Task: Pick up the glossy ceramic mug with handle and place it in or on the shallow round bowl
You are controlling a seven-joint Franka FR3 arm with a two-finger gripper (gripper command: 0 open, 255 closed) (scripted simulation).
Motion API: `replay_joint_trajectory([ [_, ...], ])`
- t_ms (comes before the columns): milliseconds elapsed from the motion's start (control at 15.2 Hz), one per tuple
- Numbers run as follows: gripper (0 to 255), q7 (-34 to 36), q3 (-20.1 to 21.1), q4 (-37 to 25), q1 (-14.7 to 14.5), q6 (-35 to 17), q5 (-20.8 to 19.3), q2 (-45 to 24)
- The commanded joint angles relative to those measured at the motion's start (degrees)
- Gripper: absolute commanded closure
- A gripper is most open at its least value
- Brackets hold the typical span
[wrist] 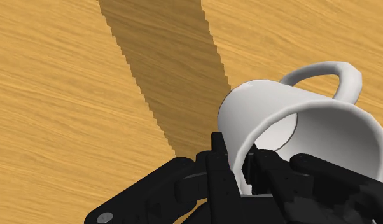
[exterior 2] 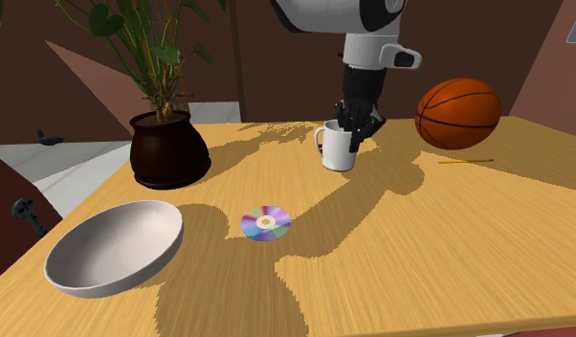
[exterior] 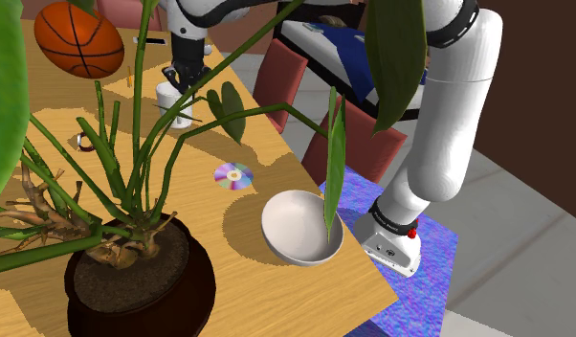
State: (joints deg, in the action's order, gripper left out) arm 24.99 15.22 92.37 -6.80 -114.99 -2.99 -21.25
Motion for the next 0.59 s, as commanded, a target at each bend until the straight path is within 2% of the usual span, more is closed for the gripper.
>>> replay_joint_trajectory([
  [0,255,0.0,0.1,-1.0,0.0,1.4,0.1,0.5],
  [528,255,0.0,0.2,-5.7,-0.1,7.2,0.4,1.5],
])
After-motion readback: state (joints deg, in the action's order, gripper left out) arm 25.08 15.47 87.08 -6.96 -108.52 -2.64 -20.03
